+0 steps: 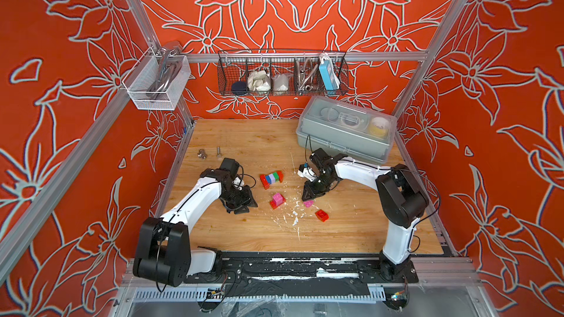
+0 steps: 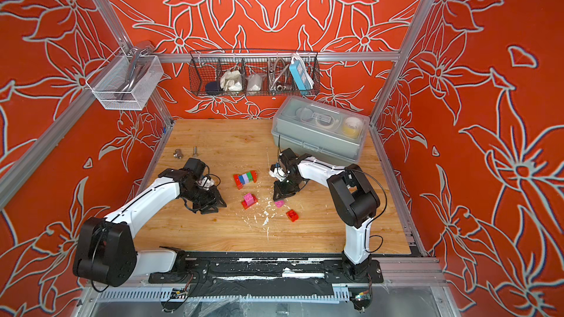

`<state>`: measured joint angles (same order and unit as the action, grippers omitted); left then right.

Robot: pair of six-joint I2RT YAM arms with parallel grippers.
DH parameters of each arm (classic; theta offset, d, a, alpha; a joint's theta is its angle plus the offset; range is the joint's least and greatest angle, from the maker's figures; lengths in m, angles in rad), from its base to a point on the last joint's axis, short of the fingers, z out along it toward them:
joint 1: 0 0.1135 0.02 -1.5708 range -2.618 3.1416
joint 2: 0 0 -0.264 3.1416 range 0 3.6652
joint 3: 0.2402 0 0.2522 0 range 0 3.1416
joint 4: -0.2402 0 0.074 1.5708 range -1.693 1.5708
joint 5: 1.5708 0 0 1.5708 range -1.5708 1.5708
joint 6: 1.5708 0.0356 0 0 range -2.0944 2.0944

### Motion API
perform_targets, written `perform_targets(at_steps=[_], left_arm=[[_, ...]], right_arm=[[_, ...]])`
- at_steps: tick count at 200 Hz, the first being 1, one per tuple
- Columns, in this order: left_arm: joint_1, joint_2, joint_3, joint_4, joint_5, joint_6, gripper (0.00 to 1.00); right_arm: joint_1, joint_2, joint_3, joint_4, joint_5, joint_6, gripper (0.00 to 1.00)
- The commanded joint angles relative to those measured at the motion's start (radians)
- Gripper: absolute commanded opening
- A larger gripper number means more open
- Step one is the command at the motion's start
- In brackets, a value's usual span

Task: Assemble the number 1 with lego
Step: Adjust the lego brick at the center of the board.

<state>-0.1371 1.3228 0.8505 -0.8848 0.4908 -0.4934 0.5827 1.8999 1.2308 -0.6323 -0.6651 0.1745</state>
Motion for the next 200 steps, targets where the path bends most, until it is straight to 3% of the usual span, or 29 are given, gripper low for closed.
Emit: perform_targets(at_steps=[1,54,74,84,105,126,146,186,200], left_arm=[[0.005,-0.002,0.004,-0.038,-0.012,0.021,0.4],[0.005,-0.022,0.01,-0.059,-0.021,0.024,0.4],[0.005,-0.023,0.013,-0.062,-0.021,0.026,0.4],[0.006,-0.022,0.013,-0.064,-0.021,0.026,0.4],[0.006,-0.024,0.012,-0.064,-0.02,0.024,0.4],[0.005,-0.026,0.01,-0.062,-0.021,0.024,0.4],[0.005,-0.024,0.011,-0.059,-0.019,0.025,0.4],[0.005,-0.026,0.005,-0.051,-0.022,0.023,0.4],[0.005,-0.022,0.004,-0.046,-0.022,0.023,0.4]], right_arm=[[-0.027,0.063,-0.013,0.113,-0.227,0.017,0.19],[-0.057,0.17,0.038,0.118,-0.192,-0.025,0.22],[-0.057,0.17,0.044,0.117,-0.122,-0.034,0.32],[-0.057,0.162,0.044,0.107,-0.078,-0.042,0.45],[-0.058,0.13,0.044,0.086,0.014,-0.053,0.57],[-0.057,0.076,0.033,0.081,0.079,-0.036,0.64],[-0.051,-0.014,-0.004,0.093,0.137,0.007,0.65],[0.014,-0.17,-0.061,0.033,0.373,0.116,0.62],[0.049,-0.202,-0.067,0.006,0.445,0.135,0.68]])
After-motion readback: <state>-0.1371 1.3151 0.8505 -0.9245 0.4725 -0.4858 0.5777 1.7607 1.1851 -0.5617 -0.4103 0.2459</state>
